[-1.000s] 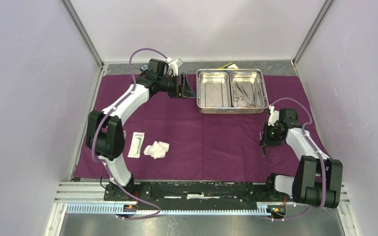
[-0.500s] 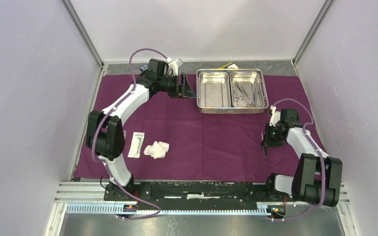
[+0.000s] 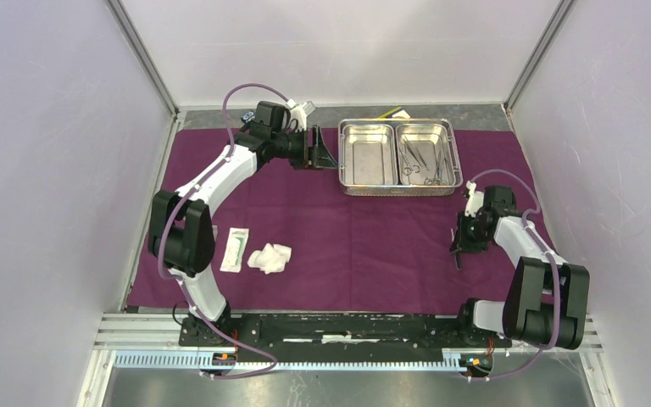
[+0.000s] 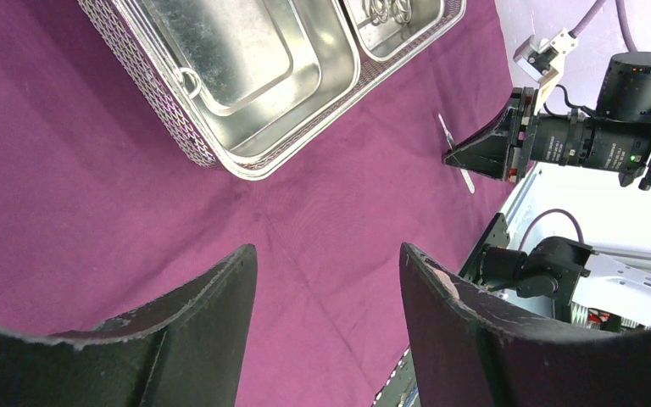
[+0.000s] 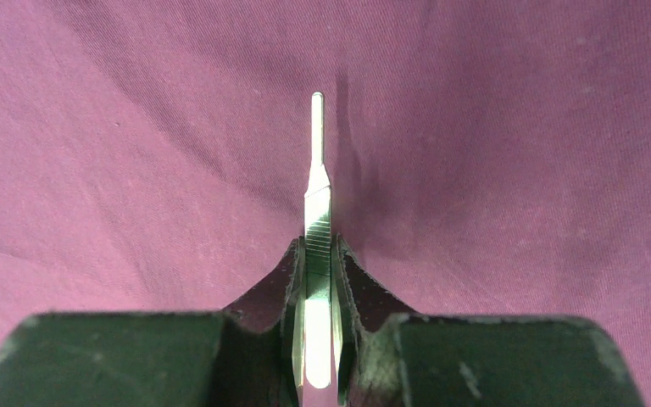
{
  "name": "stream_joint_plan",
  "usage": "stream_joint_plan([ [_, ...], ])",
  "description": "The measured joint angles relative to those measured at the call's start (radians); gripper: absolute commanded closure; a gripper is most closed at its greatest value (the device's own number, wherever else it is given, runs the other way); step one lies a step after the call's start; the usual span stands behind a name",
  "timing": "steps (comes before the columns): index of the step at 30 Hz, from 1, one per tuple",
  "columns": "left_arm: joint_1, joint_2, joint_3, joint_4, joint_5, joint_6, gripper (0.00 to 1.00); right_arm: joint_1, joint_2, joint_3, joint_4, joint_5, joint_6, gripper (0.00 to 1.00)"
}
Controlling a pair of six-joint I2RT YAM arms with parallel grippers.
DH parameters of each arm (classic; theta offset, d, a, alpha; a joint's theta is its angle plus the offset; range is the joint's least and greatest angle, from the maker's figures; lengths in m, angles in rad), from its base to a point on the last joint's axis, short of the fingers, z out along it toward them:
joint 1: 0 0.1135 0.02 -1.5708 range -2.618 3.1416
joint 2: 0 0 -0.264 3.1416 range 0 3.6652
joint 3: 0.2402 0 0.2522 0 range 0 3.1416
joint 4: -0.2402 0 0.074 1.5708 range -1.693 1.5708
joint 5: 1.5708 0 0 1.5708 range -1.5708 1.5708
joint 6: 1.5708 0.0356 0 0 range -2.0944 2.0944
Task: Open and lay out the surgical kit
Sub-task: Place the medical item in the surgical kit.
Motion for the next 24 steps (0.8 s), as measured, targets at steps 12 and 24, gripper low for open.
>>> stream_joint_plan([
  [12, 0.0, 0.0, 0.0, 0.0, 0.003, 0.0, 0.3, 0.0, 0.0, 0.006, 0.006, 0.0, -0.008, 0.95],
  [24, 0.0, 0.0, 0.0, 0.001, 0.01, -0.001, 0.3, -0.012, -0.008, 0.006, -0.006, 0.02, -0.016, 0.95],
])
